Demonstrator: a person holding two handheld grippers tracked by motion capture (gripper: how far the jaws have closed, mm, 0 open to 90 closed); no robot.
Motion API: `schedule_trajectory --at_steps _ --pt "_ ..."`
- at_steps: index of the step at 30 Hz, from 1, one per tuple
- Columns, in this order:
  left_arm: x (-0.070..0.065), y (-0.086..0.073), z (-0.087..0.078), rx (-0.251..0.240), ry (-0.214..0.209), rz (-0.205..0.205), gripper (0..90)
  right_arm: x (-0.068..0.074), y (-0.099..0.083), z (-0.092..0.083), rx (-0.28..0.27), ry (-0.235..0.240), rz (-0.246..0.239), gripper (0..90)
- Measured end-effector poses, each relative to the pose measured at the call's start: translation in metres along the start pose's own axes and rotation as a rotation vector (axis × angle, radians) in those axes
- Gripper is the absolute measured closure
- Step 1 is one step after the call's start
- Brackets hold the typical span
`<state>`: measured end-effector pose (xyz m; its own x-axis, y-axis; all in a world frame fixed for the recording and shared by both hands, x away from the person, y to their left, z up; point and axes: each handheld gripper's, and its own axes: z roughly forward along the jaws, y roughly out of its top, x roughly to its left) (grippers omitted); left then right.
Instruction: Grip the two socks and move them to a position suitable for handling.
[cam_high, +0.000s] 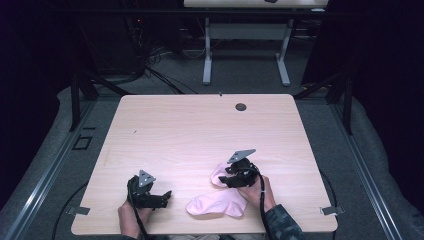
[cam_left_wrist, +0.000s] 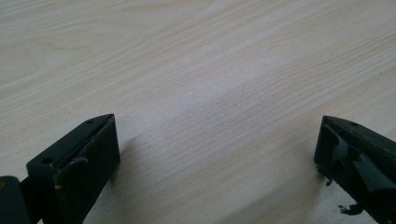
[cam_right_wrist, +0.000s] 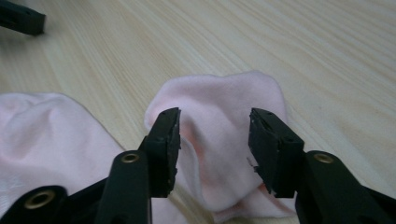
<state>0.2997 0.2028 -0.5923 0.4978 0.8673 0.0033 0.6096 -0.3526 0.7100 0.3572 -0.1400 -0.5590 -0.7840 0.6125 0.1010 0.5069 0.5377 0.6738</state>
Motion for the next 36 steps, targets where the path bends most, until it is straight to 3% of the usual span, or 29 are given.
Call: schedule_trajectory --at_steps 4,5,7,12,14,19,21,26,29,36 --pt "0.000 0.000 0.000 -0.003 0.003 -0.004 0.1 -0.010 -0.006 -0.020 -0.062 -0.006 0.049 41.7" --pt "0.000 0.000 0.000 -0.001 0.004 -0.005 0.0 -0.019 -0.011 -0.031 -0.090 -0.017 0.094 40.9" --pt "0.001 0.001 0.000 0.002 0.003 -0.005 0.0 -0.022 -0.013 -0.035 -0.091 -0.024 0.104 40.9" --pt "0.000 0.009 -0.003 -0.005 -0.026 -0.021 1.0 -0.036 -0.027 -0.054 -0.122 -0.060 0.187 43.8" --pt "-0.008 0.021 -0.009 -0.019 -0.042 0.010 3.8 -0.038 -0.032 -0.057 -0.126 -0.068 0.207 44.7" --pt "-0.047 0.063 -0.014 -0.039 -0.140 0.148 15.6 -0.036 -0.037 -0.055 -0.091 -0.079 0.211 50.6" --pt "-0.067 0.082 -0.010 -0.028 -0.209 0.220 24.0 -0.032 -0.037 -0.054 -0.086 -0.075 0.200 53.3" --pt "-0.107 0.109 0.013 0.016 -0.327 0.338 39.2 -0.026 -0.038 -0.048 -0.067 -0.060 0.190 57.0" --pt "-0.125 0.119 0.032 0.079 -0.362 0.408 44.8 -0.026 -0.040 -0.045 -0.070 -0.047 0.196 57.2" --pt "-0.141 0.125 0.059 0.157 -0.367 0.466 53.2 -0.029 -0.046 -0.046 -0.074 -0.046 0.209 57.9"
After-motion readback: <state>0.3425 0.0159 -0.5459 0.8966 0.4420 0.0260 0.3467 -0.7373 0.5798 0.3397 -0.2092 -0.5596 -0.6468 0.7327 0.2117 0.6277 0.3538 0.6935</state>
